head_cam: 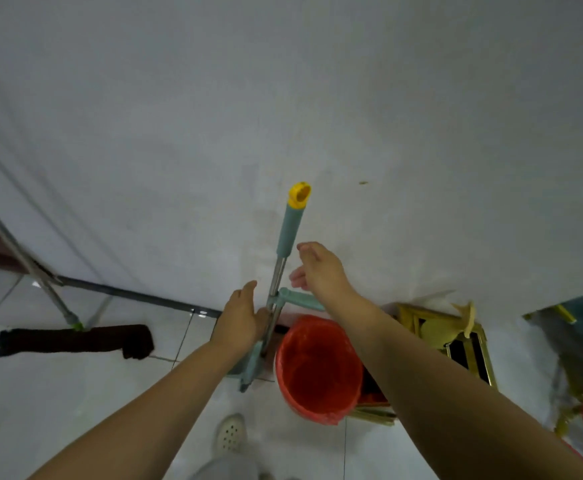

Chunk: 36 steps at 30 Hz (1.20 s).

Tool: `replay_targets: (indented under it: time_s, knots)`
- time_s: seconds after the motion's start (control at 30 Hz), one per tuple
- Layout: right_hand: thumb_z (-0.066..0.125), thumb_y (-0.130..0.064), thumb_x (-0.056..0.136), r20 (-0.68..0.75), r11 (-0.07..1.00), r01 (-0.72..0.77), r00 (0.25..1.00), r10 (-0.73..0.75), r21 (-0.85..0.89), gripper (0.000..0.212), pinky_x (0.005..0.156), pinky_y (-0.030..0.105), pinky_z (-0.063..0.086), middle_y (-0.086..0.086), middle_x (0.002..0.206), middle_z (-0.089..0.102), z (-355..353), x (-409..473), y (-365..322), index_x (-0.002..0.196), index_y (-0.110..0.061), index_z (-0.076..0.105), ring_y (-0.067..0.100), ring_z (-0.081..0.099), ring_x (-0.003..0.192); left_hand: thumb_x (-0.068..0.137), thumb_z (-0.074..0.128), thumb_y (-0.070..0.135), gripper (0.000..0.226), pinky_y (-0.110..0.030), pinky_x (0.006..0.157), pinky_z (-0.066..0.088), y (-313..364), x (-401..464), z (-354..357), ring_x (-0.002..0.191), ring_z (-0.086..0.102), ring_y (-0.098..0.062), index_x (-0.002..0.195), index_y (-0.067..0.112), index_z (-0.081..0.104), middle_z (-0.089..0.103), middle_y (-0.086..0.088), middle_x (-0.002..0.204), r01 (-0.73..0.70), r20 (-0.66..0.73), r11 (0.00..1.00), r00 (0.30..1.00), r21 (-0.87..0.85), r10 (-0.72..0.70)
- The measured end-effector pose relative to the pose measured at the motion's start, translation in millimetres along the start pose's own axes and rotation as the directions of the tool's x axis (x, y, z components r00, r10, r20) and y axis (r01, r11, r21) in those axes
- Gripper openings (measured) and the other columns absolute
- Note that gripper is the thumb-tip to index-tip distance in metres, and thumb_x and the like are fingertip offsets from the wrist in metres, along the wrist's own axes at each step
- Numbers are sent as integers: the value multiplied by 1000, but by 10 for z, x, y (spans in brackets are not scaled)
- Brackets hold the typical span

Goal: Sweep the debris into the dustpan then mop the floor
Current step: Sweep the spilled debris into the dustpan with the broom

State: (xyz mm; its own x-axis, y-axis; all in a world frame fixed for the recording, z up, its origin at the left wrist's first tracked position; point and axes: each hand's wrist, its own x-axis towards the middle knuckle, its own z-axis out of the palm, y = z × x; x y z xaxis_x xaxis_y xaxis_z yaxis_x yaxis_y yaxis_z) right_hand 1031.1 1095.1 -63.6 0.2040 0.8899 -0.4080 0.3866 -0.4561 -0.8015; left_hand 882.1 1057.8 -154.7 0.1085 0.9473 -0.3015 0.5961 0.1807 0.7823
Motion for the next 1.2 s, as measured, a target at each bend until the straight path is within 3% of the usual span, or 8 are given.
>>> replay_targets:
  time_s: [0.13, 0.3, 0.47, 0.63, 0.77, 0.9, 1.07, 1.2]
  knots:
    - [32, -49, 99, 264, 868, -428, 893, 364, 252, 46, 51, 25, 53, 14, 62, 71, 84, 237, -241, 116, -11, 52, 22, 69, 52, 92, 55, 28, 61, -33, 94, 43, -73, 185, -40, 116, 52, -23, 147, 18, 29, 47, -10, 136, 52, -18, 999, 998, 0, -52]
    - [46, -38, 94, 442, 766, -603, 763, 471, 223, 33, 51, 28, 55, 18, 69, 72, 100, 331, -252, 109, -10, 56, 27, 71, 56, 92, 54, 27, 56, -23, 84, 40, -100, 273, -117, 104, 54, -16, 144, 20, 34, 49, -7, 135, 127, -16, 991, 992, -35, -128]
    - [54, -29, 94, 574, 648, -729, 634, 518, 221, 27, 43, 28, 55, 23, 74, 62, 150, 421, -261, 90, -3, 49, 28, 65, 47, 93, 51, 25, 49, -21, 83, 35, -155, 132, -133, 113, 54, -19, 141, 22, 39, 55, -8, 131, 158, -26, 987, 987, -9, -158]
    - [41, -12, 99, 619, 716, -697, 579, 531, 37, 16, 33, 19, 47, 21, 79, 48, 160, 396, -260, 84, -7, 45, 18, 52, 33, 93, 49, 20, 41, -20, 73, 35, -139, -134, -23, 88, 53, -12, 135, 19, 47, 58, 4, 103, 242, -65, 970, 968, 8, -241]
    - [34, -5, 99, 677, 788, -607, 537, 504, -105, 18, 33, 18, 46, 23, 82, 48, 125, 238, -248, 84, -4, 44, 18, 55, 36, 90, 51, 22, 36, -25, 82, 41, -32, -340, 142, 103, 56, -21, 126, 19, 55, 60, -6, 118, 330, -54, 943, 943, 34, -328]
    - [40, -8, 97, 723, 834, -524, 508, 469, -173, 17, 33, 16, 44, 20, 74, 51, 172, 5, -265, 82, -4, 46, 14, 53, 41, 93, 49, 22, 25, -32, 89, 46, 88, -587, 327, 100, 58, -23, 112, 12, 62, 63, -9, 112, 348, -85, 937, 935, 25, -345]
    - [44, -8, 91, 740, 844, -476, 469, 482, -247, 15, 30, 14, 40, 13, 55, 51, 422, -478, -412, 78, -2, 47, 15, 50, 34, 95, 49, 21, 16, -33, 86, 47, 124, -981, 503, 94, 59, -22, 94, 12, 62, 62, -9, 99, 404, -165, 874, 875, -268, -455]
    - [45, -7, 92, 768, 846, -420, 402, 499, -330, 16, 31, 18, 44, 12, 72, 47, 665, -936, -455, 78, 1, 48, 16, 52, 37, 96, 47, 23, 23, -36, 85, 49, 111, -1349, 520, 96, 59, -23, 108, 9, 61, 62, -12, 106, 384, -172, 639, 755, -666, -633]
